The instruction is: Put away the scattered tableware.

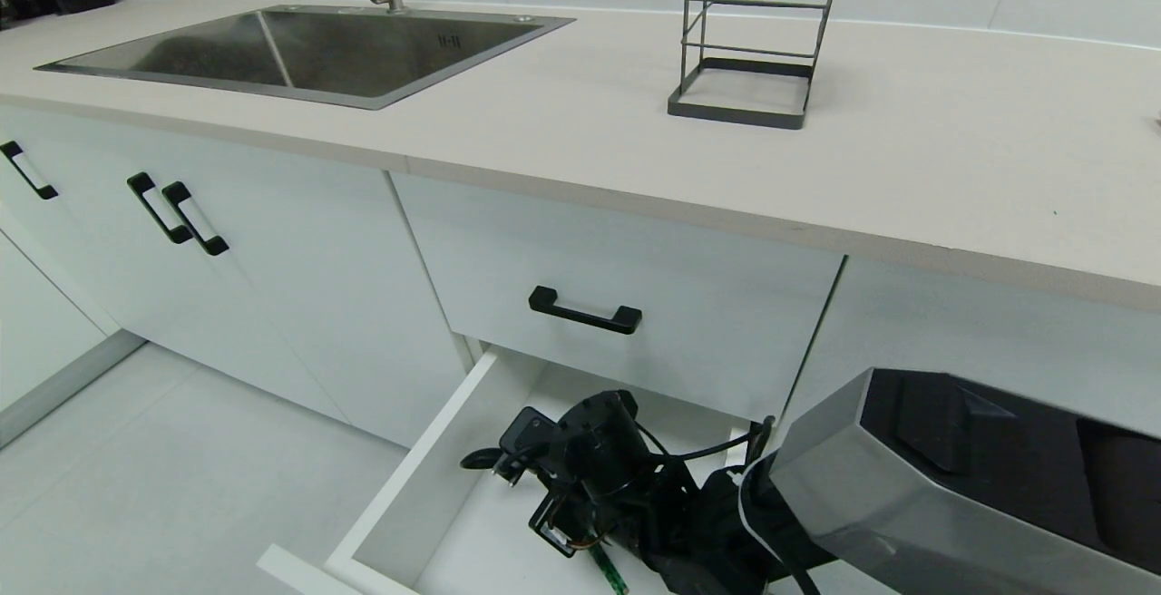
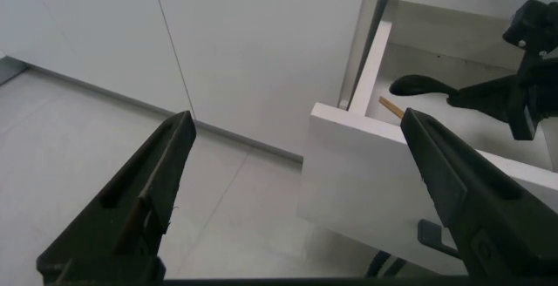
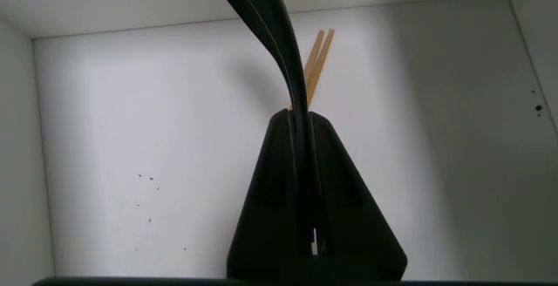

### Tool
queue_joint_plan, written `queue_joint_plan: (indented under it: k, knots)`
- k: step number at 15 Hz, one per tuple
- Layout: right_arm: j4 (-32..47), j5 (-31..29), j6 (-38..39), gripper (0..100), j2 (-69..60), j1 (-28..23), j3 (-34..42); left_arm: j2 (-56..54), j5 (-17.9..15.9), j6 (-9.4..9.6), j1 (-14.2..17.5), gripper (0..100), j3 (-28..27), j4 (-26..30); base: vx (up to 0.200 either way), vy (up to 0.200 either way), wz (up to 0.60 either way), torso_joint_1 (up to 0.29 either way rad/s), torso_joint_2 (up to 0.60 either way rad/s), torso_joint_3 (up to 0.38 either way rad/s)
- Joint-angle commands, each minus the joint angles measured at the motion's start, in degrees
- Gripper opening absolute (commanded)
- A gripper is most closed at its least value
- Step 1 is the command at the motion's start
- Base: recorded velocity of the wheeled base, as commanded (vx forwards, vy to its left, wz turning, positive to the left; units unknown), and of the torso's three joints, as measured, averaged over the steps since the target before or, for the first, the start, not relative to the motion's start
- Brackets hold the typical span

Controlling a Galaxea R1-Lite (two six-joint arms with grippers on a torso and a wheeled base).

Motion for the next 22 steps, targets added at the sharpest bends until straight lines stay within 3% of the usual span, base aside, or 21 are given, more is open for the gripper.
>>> queue_joint_plan:
  k: [1,22]
  knots:
    - [0.1,0.4,-0.1,0,1.9,-0.3,-1.4,0.0,0.0,0.05,0.0,100,0.0,0.0,0.0,0.0,0.0,0.0,0.0,0.0]
    - [0.6,2.6,-4.1,0,7.8,1.4,-5.6,0.0,0.0,0.05,0.0,100,0.0,0.0,0.0,0.0,0.0,0.0,0.0,0.0]
